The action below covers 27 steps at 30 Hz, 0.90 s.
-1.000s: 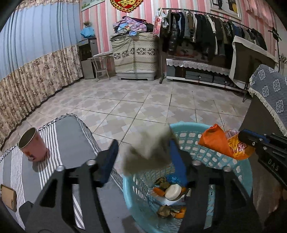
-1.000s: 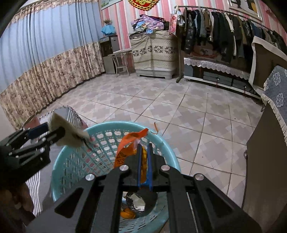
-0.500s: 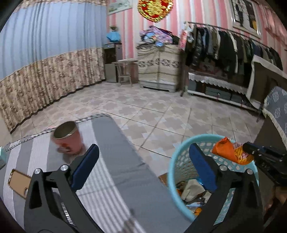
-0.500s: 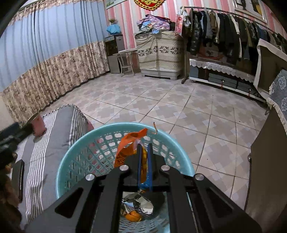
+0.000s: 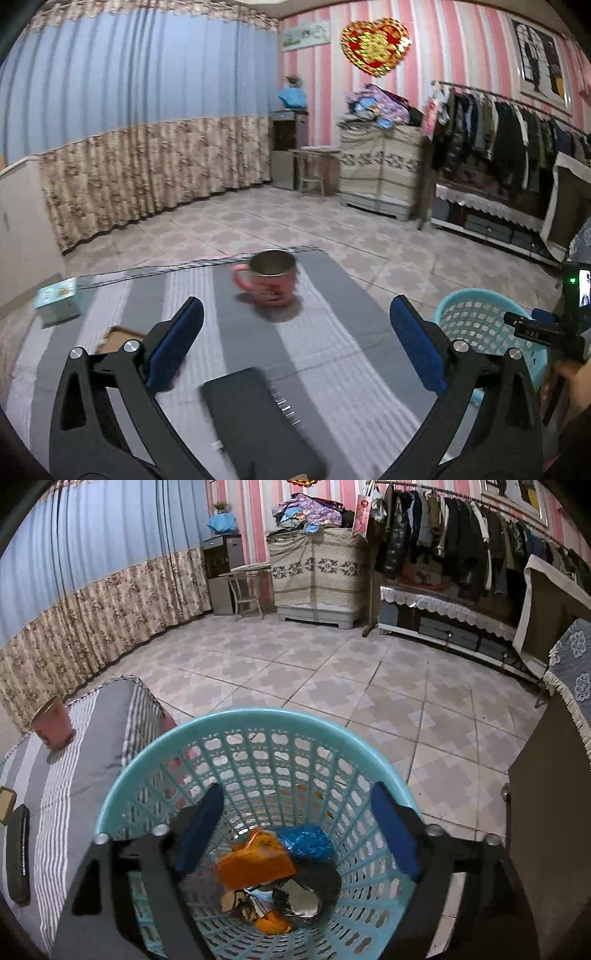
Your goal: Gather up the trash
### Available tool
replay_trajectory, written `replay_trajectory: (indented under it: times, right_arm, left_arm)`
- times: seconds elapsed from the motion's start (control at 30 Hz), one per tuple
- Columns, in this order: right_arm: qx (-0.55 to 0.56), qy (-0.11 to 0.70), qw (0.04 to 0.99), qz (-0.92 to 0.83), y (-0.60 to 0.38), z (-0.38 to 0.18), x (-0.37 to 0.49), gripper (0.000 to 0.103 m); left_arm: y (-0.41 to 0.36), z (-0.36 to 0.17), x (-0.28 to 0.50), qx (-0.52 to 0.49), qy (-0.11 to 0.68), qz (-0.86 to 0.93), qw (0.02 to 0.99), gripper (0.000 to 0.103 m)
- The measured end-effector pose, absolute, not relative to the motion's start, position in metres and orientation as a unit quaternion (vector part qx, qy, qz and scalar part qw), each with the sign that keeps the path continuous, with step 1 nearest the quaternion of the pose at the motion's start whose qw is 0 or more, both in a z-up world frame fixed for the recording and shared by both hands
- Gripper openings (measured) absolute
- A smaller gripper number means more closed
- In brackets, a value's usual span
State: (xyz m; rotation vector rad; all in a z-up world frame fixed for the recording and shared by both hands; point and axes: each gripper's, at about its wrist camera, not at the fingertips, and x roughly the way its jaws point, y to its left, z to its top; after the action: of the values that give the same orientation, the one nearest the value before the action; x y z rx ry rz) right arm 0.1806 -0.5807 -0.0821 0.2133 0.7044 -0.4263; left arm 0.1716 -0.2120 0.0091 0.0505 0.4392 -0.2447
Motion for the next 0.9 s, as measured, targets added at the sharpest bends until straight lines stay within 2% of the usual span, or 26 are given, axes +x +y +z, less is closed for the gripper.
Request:
replay_trajectory:
  times: [0.07,0.17,0.43,0.63,0.9]
  right_arm:
    - [0.104,0.329,0.915,-0.209,-0.575,-0.076,0.175,0.095]
    - [0.106,0.317,0.92,-0.205,-0.56,-0.068,0.164,0.098]
    - [0.066,0.27,0.95,-0.139,-0.469,-0.026,0.13,0.098]
    - [0.069,0.251,0.962,-0.085,-0.394,-0.015,0.091,0.098]
    - [0.055,0.235,0.967,-0.077,-0.334,-0.006,0.05,0.098]
  left_arm:
    - [-0.193,0.014,0.159,0.026,0.215,-0.11,0.97,0.098]
    - [-0.167,0.02,0.14,0.03,0.21,-0.088,0.973,0.098]
    - [-0.117,0.018,0.093,0.026,0.215,-0.08,0.973,0.098]
    - [-0.093,0.009,0.069,0.004,0.23,-0.057,0.971,0.098]
    - [-0.078,0.008,0.032,0.006,0.205,-0.043,0.978,0.098]
